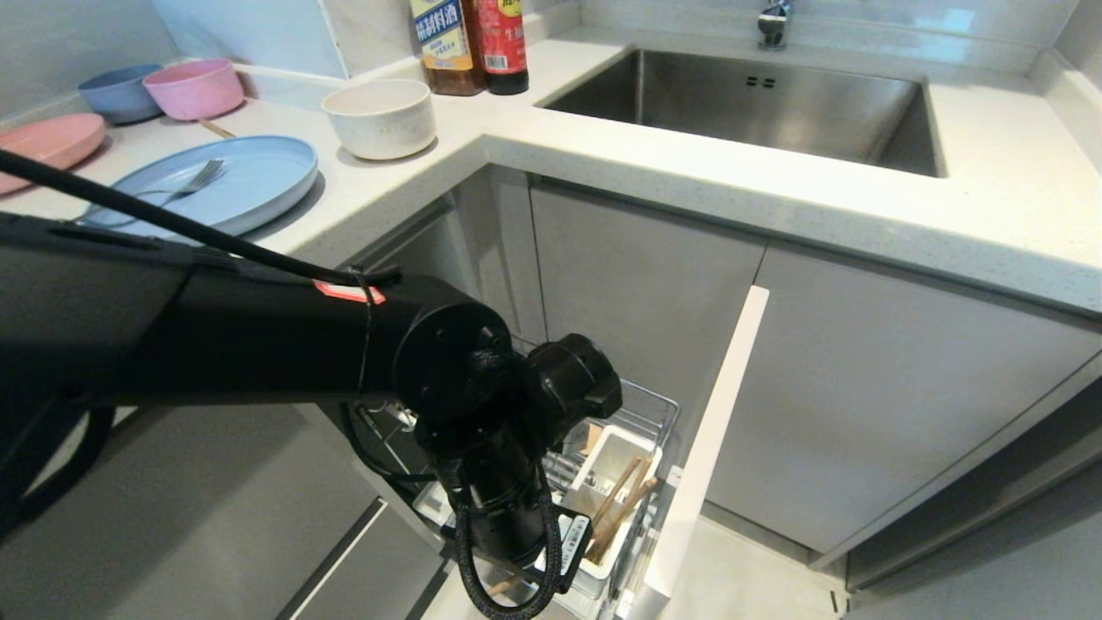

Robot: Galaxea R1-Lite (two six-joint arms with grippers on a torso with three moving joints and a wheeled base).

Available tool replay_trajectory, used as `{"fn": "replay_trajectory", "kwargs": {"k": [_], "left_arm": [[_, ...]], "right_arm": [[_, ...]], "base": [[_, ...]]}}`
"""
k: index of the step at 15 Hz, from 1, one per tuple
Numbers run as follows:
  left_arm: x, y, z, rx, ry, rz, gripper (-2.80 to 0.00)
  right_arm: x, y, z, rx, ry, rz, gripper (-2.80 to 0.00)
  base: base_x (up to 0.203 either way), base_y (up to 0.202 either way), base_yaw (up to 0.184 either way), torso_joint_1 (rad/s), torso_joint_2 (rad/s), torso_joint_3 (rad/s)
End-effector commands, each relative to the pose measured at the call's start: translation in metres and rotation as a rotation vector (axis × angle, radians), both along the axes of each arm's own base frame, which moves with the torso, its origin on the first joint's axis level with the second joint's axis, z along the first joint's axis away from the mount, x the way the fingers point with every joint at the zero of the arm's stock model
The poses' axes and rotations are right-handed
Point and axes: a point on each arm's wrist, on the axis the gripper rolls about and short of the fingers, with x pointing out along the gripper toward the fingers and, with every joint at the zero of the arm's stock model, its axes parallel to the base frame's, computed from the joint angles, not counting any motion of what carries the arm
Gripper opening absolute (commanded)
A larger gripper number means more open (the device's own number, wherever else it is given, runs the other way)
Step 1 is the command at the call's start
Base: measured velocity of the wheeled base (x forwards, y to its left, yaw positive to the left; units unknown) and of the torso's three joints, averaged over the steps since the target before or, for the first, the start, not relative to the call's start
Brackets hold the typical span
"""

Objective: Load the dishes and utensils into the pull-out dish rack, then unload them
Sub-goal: Pick up the chopsticks and place it in the cupboard

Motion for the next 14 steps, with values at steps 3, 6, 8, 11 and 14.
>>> {"fn": "replay_trajectory", "kwargs": {"k": [3,6,8,11,14], "left_arm": [[0.010,-0.011,-0.015,0.026,0.023,0.003,-2.80],[0.015,-0.017,-0.024,0.036,0.032,0.005,-2.80],[0.018,-0.020,-0.029,0.041,0.037,0.005,-2.80],[0.022,-0.021,-0.035,0.042,0.038,0.011,-2.80],[0.025,-0.022,-0.037,0.041,0.037,0.016,-2.80]], "right_arm": [[0.000,0.000,0.000,0.000,0.002,0.000,-2.80],[0.000,0.000,0.000,0.000,0.002,0.000,-2.80],[0.000,0.000,0.000,0.000,0.002,0.000,-2.80],[0.000,0.000,0.000,0.000,0.002,0.000,-2.80],[0.000,0.000,0.000,0.000,0.002,0.000,-2.80]], "base": [[0.000,0.000,0.000,0.000,0.00,0.000],[0.000,0.000,0.000,0.000,0.00,0.000],[0.000,0.000,0.000,0.000,0.00,0.000],[0.000,0.000,0.000,0.000,0.00,0.000],[0.000,0.000,0.000,0.000,0.00,0.000]]}}
